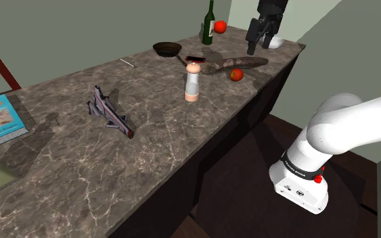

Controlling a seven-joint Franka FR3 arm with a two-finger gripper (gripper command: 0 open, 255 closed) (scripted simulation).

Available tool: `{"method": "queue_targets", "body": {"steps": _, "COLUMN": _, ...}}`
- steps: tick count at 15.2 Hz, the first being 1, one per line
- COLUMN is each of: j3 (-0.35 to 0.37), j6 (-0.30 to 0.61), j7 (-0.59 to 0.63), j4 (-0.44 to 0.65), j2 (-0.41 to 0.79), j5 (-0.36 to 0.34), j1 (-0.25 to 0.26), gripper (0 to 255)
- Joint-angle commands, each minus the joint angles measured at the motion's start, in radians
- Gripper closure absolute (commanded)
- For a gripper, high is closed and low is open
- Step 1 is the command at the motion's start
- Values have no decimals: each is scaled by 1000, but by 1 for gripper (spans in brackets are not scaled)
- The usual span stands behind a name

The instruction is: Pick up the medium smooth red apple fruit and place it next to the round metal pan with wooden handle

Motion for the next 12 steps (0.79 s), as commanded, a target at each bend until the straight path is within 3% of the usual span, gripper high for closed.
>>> {"method": "queue_targets", "body": {"steps": 1, "j3": 0, "j6": 0, "j7": 0, "j4": 0, "j2": 0, "j5": 0, "j1": 0, "gripper": 0}}
{"method": "queue_targets", "body": {"steps": 12, "j3": -144, "j6": 507, "j7": 0, "j4": -261, "j2": 38, "j5": -74, "j1": -114, "gripper": 0}}
